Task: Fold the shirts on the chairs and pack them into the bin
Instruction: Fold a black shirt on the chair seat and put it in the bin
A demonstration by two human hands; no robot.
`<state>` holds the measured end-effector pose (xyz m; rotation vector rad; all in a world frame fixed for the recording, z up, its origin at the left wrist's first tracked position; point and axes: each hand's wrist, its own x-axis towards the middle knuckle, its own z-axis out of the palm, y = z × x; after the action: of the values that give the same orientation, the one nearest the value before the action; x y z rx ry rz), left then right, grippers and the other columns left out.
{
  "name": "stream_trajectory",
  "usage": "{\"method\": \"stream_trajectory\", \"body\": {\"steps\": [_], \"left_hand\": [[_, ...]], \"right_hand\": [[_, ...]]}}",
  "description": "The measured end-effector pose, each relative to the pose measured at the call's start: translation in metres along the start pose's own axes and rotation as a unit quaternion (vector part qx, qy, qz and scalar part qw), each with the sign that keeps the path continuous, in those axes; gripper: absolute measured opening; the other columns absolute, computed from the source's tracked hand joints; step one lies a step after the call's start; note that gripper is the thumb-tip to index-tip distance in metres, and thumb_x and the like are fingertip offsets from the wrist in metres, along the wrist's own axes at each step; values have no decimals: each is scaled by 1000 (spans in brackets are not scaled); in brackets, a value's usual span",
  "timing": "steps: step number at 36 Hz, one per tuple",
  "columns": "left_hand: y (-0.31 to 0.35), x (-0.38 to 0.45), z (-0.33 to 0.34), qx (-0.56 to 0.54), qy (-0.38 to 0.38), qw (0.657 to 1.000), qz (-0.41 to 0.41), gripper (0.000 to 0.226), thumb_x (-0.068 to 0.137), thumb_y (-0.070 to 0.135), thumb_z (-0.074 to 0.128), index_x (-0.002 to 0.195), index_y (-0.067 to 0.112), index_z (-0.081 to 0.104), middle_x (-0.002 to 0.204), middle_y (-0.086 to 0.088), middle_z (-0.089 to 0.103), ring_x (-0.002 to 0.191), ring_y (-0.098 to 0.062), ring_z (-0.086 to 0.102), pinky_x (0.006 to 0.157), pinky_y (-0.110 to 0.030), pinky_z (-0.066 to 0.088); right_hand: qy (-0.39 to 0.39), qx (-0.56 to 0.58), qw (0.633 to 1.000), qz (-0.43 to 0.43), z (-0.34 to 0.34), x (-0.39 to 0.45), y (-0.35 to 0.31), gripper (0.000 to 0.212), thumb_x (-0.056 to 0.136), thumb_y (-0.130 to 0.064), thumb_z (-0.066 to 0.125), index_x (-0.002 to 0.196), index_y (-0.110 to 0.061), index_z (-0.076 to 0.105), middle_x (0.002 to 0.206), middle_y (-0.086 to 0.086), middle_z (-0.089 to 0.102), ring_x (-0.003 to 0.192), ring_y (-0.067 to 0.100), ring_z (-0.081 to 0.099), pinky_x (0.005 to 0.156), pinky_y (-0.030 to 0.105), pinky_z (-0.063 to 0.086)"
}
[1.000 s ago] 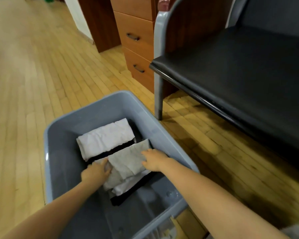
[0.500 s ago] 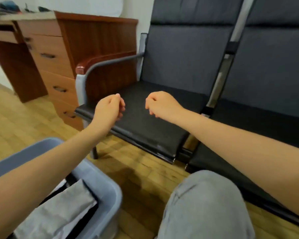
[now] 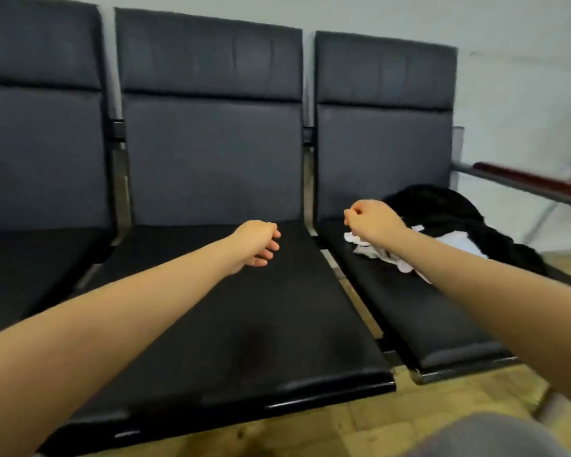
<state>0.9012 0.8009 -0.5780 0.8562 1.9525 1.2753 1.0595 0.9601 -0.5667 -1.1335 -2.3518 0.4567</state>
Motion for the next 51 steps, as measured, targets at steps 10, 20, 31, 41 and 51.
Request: {"method": "stream_trajectory", "body": {"steps": [10,20,31,41,51], "left_hand": [[14,75,163,-77,-70,994,-45,18,100,16,42,89,13,55,77,-4,51,61,-15,45,58,-24,43],[15,119,227,-195,-118,973,-48,29,101,41,44,117,17,48,102,-14,62,74,-27,66,60,-29,58],[25,130,242,-252,-127,955,-86,36,97,50,48,90,17,58,96,-8,66,78,-20,63,64,-29,54],[80,94,174,-315,-78,946,5,37,100,44,43,117,14,57,101,-6,61,85,-18,59,64,-29,50],[164,1,25,-284,11,926,248,48,101,54,28,126,27,59,122,2,62,114,-13,54,101,-35,39]], "right_hand": [[210,-70,970,100,-76,45,161,31,94,-33,49,114,-12,60,113,13,61,101,33,57,76,35,42],[19,75,989,123,-73,107,206,71,88,-72,41,147,-32,40,152,-5,40,139,23,38,114,35,29],[73,193,969,134,-98,111,194,25,93,-41,59,87,-16,60,74,2,53,68,17,51,57,25,40],[139,612,777,49,-221,101,68,23,93,-16,54,70,-20,54,58,-4,47,50,10,42,46,22,22],[20,715,695,-75,-248,68,-133,37,92,-5,48,60,-19,37,51,-4,35,50,9,31,48,20,26]]}}
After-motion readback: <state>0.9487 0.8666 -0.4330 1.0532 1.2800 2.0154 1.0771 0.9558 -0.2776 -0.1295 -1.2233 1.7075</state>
